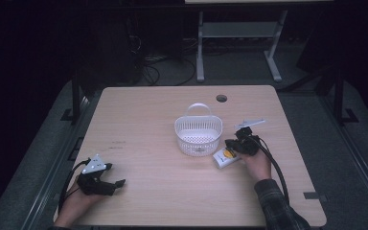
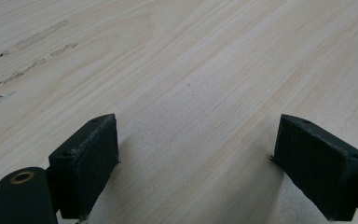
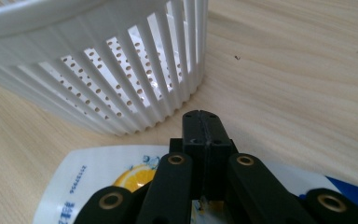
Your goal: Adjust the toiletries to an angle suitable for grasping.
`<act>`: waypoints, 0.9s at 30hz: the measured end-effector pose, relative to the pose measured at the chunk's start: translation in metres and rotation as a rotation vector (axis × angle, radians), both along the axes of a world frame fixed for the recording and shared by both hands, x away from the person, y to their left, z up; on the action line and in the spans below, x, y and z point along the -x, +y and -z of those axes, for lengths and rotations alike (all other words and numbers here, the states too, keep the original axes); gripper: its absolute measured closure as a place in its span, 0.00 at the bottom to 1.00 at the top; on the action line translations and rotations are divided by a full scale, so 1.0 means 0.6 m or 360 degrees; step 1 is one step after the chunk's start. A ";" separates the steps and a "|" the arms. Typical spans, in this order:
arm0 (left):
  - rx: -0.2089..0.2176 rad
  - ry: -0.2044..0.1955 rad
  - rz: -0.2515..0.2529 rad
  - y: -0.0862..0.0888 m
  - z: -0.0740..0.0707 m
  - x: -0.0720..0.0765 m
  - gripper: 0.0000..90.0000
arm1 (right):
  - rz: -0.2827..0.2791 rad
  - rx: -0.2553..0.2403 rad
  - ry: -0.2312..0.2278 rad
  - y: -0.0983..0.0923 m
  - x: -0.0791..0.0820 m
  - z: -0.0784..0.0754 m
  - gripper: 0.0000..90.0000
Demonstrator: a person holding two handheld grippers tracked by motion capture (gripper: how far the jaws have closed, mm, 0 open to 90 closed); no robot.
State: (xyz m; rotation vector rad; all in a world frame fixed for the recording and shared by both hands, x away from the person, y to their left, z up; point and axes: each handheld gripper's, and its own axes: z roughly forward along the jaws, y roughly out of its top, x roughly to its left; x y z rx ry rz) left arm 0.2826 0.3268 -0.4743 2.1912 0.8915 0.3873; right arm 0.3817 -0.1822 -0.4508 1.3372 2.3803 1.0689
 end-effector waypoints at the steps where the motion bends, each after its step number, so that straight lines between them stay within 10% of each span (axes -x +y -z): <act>1: 0.0000 0.0000 0.0000 0.000 0.000 0.000 0.14 | 0.0002 0.0005 0.0009 -0.002 0.002 0.000 1.00; 27: 0.0002 0.0001 0.0000 0.000 0.000 0.000 0.14 | -0.0077 -0.0017 0.0041 0.020 0.021 -0.001 1.00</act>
